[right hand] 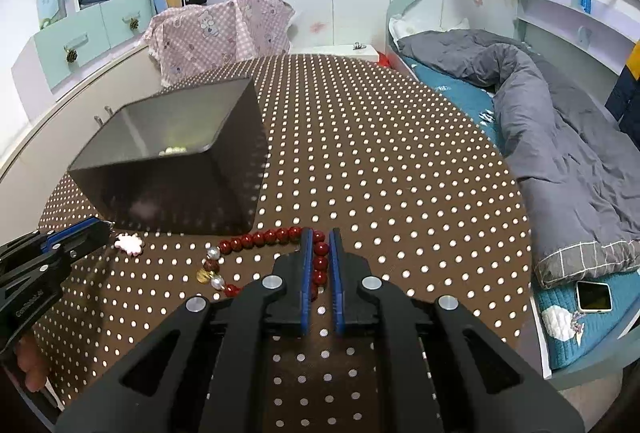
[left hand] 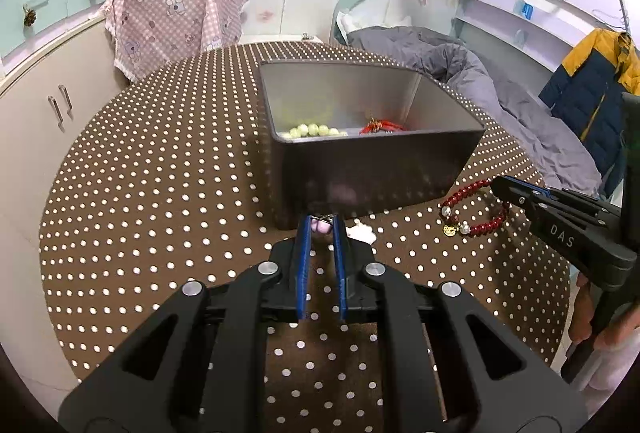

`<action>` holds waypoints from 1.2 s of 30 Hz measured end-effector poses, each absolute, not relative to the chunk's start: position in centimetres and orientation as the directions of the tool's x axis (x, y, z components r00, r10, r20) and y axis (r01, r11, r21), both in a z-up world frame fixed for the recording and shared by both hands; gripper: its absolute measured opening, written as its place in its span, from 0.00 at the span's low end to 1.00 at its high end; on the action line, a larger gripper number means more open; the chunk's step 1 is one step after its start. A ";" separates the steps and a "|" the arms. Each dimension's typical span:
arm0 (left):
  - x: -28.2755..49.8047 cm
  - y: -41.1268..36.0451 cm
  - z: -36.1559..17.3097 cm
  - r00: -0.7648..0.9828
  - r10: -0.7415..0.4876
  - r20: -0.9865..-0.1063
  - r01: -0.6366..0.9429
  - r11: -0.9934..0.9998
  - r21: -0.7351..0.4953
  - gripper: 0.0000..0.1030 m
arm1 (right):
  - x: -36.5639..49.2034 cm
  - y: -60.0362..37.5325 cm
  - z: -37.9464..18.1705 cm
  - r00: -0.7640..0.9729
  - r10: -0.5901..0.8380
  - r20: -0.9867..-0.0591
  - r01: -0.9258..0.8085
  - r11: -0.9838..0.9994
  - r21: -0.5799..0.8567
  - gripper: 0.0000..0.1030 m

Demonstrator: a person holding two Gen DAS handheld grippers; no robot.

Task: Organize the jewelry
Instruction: 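Close the right tool on the red bead strand while left grasps a pink charm, then lower the red beads and pink charm into the box and open both tools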

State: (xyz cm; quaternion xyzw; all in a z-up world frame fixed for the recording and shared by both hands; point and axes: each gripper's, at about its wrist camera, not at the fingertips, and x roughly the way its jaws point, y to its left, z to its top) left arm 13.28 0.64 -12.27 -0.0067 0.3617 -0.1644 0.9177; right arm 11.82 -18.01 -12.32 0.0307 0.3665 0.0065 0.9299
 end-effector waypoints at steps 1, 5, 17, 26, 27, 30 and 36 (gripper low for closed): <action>13.2 0.8 -12.0 0.689 -0.306 -0.656 0.295 0.946 -0.131 0.11 | 11.8 -18.0 -12.1 0.735 0.033 -0.677 0.012 0.998 0.062 0.07; 13.0 1.2 -11.0 0.710 -0.308 -0.634 0.297 0.946 -0.127 0.11 | 11.7 -18.1 -11.1 0.753 0.028 -0.657 0.013 0.998 0.058 0.07; 12.4 2.6 -7.8 0.778 -0.292 -0.556 0.285 0.953 -0.102 0.11 | 11.2 -18.2 -7.2 0.830 0.019 -0.557 0.007 0.999 0.044 0.07; 12.3 2.3 -5.5 0.827 -0.268 -0.494 0.279 0.959 -0.052 0.11 | 10.9 -16.6 -3.2 0.891 0.033 -0.453 -0.025 0.999 0.023 0.07; 12.4 2.2 -5.3 0.831 -0.266 -0.489 0.278 0.959 -0.048 0.11 | 10.8 -16.4 -2.9 0.897 0.039 -0.441 -0.031 0.999 0.025 0.07; 12.7 2.1 -4.8 0.835 -0.266 -0.481 0.278 0.959 -0.048 0.11 | 10.6 -15.6 -2.0 0.909 0.059 -0.412 -0.057 0.998 0.017 0.07; 13.2 1.7 -4.5 0.840 -0.274 -0.469 0.284 0.957 -0.051 0.11 | 11.2 -14.1 -1.2 0.916 0.105 -0.388 -0.111 0.994 0.008 0.07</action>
